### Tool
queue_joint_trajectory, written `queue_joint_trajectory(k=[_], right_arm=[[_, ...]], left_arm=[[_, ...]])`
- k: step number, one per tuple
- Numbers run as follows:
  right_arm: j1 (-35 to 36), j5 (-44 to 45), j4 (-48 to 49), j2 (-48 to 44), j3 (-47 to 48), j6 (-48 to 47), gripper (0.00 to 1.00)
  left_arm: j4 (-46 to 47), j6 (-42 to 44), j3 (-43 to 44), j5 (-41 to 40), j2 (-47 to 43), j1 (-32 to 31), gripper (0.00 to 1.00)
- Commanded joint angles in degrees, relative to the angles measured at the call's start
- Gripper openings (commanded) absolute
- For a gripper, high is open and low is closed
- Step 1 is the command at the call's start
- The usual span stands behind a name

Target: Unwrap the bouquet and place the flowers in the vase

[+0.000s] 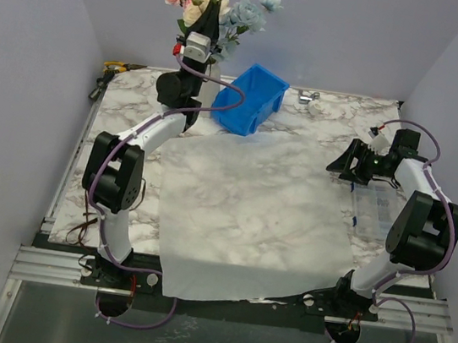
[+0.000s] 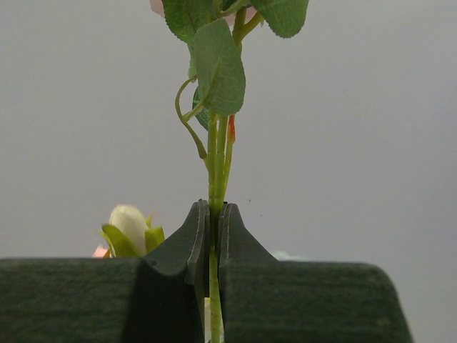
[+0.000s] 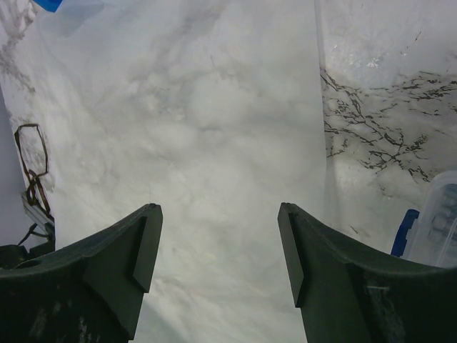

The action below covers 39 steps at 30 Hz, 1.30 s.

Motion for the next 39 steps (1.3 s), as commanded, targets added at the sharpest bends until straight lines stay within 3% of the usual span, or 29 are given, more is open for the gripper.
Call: queue_joint_trajectory(k=[1,11,27,32,39], right_arm=[[-0.2,0.4,-0.2,1.0,0.8,0.5,0.76],[-0.2,0.7,-0.7,1.7,1.7,0.3,0.76],[-0.2,0.8,-0.7,2.2,1.9,0.2,0.76],[-0.3,0.9,-0.8,2.3,1.8,-0.1,0.76],[-0.2,0.7,-0.6,2.6,2.2,0.1,0.76]], left_arm=[[1.8,-5.3,-3.1,-10.2,2.0,0.5,0.00],[6.4,-4.4,-11.8,-11.7,4.3,0.9,0.00],[5.4,-4.8,-16.9,-13.3,9.9,1.2,0.00],[4.2,-5.4,-16.2,-14.0,11.0,1.2,0.04],[2.3,-5.9,-14.1,-12.9,11.7,1.3,0.20]])
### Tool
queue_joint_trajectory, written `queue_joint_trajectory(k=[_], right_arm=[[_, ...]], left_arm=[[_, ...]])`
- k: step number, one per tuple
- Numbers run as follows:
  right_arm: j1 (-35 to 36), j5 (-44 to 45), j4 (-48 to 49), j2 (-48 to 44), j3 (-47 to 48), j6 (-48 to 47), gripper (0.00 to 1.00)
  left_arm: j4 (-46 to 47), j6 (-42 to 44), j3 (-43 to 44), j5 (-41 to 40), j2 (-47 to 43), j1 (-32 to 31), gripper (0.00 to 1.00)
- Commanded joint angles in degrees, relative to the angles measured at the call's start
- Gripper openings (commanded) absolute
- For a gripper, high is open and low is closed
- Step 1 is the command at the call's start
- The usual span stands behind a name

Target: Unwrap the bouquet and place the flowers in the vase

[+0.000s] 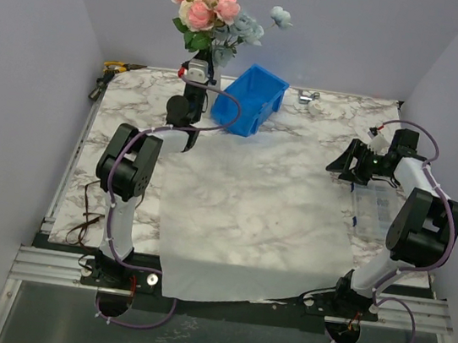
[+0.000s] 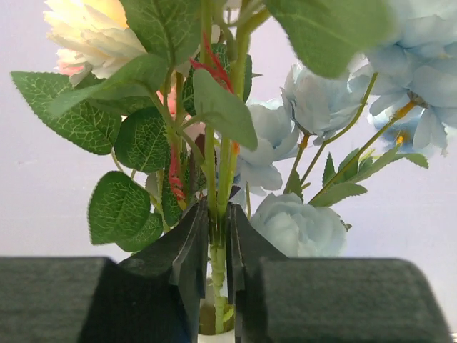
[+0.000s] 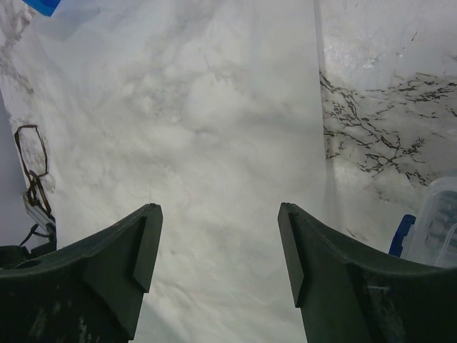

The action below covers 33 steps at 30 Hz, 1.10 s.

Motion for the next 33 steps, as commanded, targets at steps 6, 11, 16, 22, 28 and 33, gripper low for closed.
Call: queue_joint_trajectory(k=[6,11,16,22,28,33], right_arm=[[-0.3,0.6,-0.3,1.0,1.0,0.0,0.76],[-0.2,0.6,-0.2,0.8,0.8,0.0,0.76],[-0.3,0.7,-0.1,0.6,0.5,-0.1,0.76],[-0.2,0.6,0.1,0.7,0.6,0.1,0.76],[-0.2,0.2,0.1,1.1,1.2,0.1,0.76],[-0.2,-0.2,0.2,1.3,1.7,0.1,0.76]], left_arm=[[-6.6,-2.1,4.1,0.6,3.1,0.5,0.34],[-7.6,-2.5,5.0,2.5,2.8,0.5,0.46],[-8.0,-2.9,2.9,3.6,0.9,0.4,0.64],[-8.1,-3.0,-1.3,4.1,-2.7,0.5,0.86],[-8.2,-2.3,-6.9,7.4,-8.1,0.6,0.99],[-11.8,-3.3,-12.3,7.4,-14.8,0.5,0.99]])
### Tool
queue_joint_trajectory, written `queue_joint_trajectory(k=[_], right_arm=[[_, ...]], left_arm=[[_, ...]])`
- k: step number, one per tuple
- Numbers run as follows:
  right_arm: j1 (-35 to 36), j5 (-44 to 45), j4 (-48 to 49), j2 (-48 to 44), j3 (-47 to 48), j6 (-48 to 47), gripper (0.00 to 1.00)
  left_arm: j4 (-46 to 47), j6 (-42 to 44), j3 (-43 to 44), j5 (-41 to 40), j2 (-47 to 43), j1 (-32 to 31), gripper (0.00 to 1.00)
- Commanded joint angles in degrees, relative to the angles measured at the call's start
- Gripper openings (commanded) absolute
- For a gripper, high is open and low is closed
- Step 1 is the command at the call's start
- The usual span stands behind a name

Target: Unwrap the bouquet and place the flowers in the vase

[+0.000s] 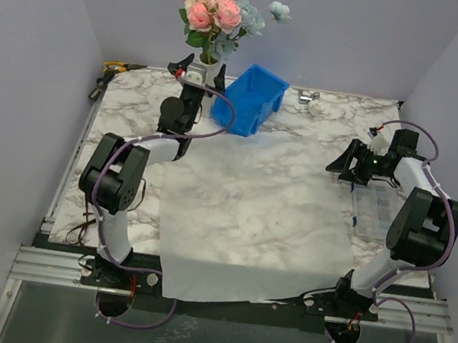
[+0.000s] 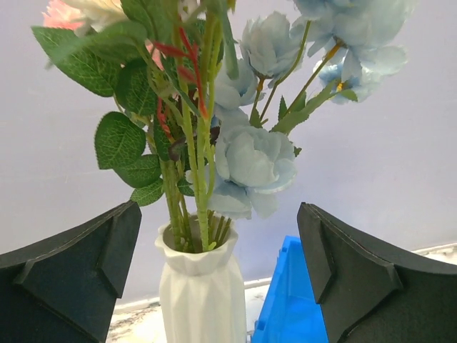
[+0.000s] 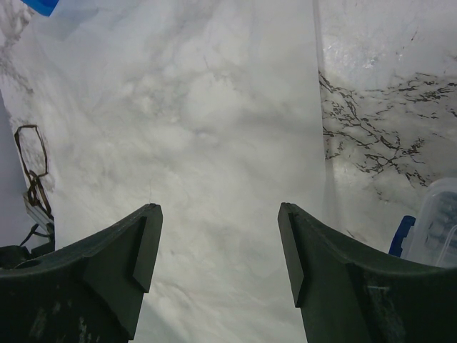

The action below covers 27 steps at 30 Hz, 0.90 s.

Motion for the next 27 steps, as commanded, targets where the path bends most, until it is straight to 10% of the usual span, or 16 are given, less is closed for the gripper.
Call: queue_joint_trajectory(k=[1,7,16,27], right_arm=[[-0.2,-0.3,0.2,0.9,1.8,0.2,0.76],[-0.2,-2.5,0.6,0.2,2.9,0.1,0.85],[0.5,-6.2,2.7,-2.5,4.7,0.3,1.00],[7.5,0.6,0.6,-7.9,5.1,-12.8,1.00]], left_arm=[[-4.4,-1.4,-5.0,2.2,-8.4,0.3,0.99],[-26.6,-4.9,-11.6,1.7,-22.7,0.3,0.99],[-95.8,-5.5,6.1,10.2,-30.9,1.2,0.99],[-123.9,-3.5,13.6,30.4,-24.2,23.0,0.99]])
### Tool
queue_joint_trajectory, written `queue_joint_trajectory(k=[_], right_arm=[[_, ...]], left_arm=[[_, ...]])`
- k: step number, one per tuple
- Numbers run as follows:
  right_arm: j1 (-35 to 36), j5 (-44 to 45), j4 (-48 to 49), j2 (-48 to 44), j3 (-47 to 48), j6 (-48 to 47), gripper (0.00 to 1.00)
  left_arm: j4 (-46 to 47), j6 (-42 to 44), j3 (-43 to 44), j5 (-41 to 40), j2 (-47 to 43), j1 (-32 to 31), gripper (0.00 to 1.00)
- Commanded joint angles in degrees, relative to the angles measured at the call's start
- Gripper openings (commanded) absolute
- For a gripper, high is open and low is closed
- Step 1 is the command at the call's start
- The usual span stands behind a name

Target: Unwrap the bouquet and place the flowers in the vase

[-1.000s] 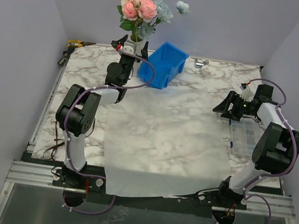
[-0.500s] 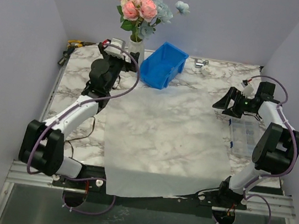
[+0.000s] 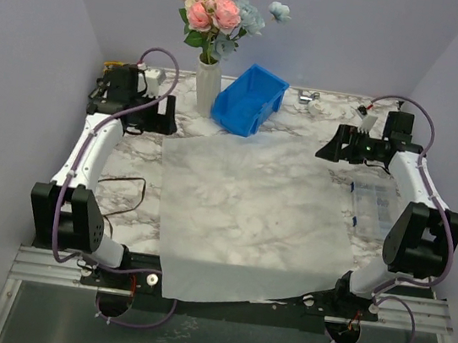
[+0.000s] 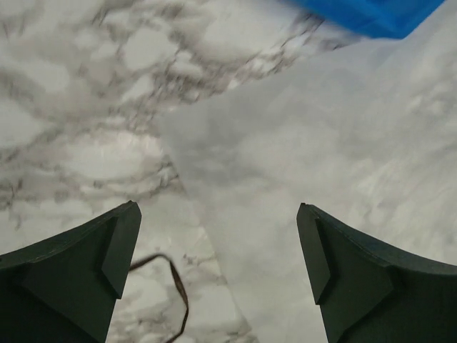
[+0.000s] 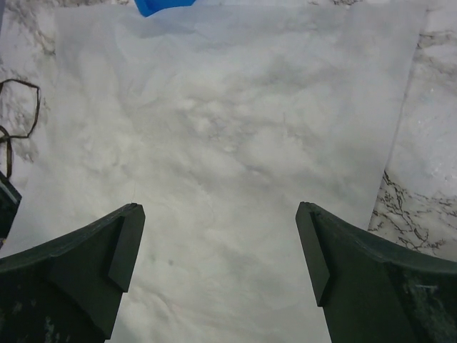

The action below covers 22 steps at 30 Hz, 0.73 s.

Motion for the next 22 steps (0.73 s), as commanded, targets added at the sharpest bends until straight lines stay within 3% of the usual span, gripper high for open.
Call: queue_joint_trajectory(k=[1,5,10,22], right_arm=[[1.7,4.2,-0.2,-4.0,-0.6,-6.9,1.00],[1.8,8.9,1.4,-6.3,-4.3,-6.9,1.00],[1.7,12.2,2.5,-9.1,-8.8,-3.4,1.00],[1.6,13.4,3.9,-10.7,-10.6,-1.1,1.00]], left_arm=[[-15.5,-0.1,2.2,5.8,2.9,9.3,0.99],[-16.9,0.4,4.7,-7.6,7.6,11.4,0.99],[-15.4,1.9,2.2,-5.8,8.6,16.0,0.99],[-13.2,-0.1,3.5,-4.8,9.7,16.5,0.99]])
